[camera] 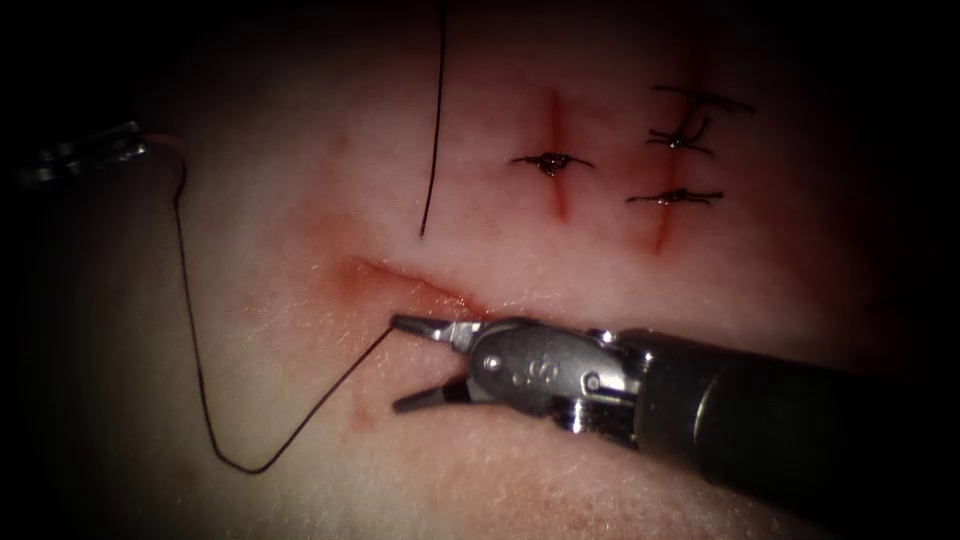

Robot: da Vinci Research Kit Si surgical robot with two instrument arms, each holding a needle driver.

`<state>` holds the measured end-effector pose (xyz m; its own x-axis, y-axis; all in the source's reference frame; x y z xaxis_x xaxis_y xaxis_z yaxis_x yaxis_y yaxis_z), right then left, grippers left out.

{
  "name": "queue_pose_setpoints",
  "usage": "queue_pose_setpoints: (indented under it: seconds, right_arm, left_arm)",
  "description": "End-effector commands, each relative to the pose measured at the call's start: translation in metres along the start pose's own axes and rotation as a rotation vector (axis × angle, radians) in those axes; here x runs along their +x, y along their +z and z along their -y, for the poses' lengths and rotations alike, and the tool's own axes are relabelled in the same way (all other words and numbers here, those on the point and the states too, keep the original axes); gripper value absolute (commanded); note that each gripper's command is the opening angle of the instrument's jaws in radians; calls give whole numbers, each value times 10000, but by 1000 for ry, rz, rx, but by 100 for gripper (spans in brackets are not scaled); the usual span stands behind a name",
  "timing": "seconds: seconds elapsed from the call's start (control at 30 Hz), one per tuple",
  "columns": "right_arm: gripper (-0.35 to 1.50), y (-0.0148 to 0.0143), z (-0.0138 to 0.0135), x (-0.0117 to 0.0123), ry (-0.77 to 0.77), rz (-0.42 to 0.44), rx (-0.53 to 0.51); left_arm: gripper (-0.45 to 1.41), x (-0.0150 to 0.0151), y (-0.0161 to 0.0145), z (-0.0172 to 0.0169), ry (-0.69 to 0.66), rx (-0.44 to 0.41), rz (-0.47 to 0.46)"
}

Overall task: Wound Closure
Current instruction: Using the right grasper, pull the suture through the wound until a short tail remains.

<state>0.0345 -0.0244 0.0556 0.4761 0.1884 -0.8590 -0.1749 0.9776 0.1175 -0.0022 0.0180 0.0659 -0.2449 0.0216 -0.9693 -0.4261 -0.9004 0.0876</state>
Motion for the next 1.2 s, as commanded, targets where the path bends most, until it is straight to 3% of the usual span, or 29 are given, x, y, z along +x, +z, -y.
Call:
queue_pose_setpoints:
  seconds: [0.03,0.17,0.2,0.3,0.53,0.83,1.03,1.13,1.17,1.2]
  right_arm:
    - [136,24,-7,-4,-8,10,-5]
    - [130,50,-6,-21,-54,60,1]
    - [111,53,-5,-26,-60,71,6]
    - [-35,45,1,-36,-128,117,49]
    - [-35,9,16,-22,-116,131,59]
    - [-35,-43,119,54,-59,76,139]
    - [-35,-47,176,85,-3,43,209]
    - [-35,-41,181,98,9,15,217]
    - [-30,-39,177,100,16,-5,204]
    - [22,-37,171,102,24,-31,188]
  left_arm:
    - [-45,-6,6,-4,-1,-2,-2]
    - [-45,-10,9,-7,-15,3,-9]
    - [-45,-11,10,-7,-15,1,-8]
    - [-45,-12,12,-9,-19,-1,-5]
    - [-45,-12,14,-10,-19,-3,-5]
    - [-45,-13,26,-19,-12,-25,2]
    - [-45,-13,27,-20,-11,-30,3]
    - [-45,-13,27,-20,-11,-30,3]
    - [-45,-13,27,-20,-11,-30,3]
    - [-45,-13,27,-20,-11,-30,3]
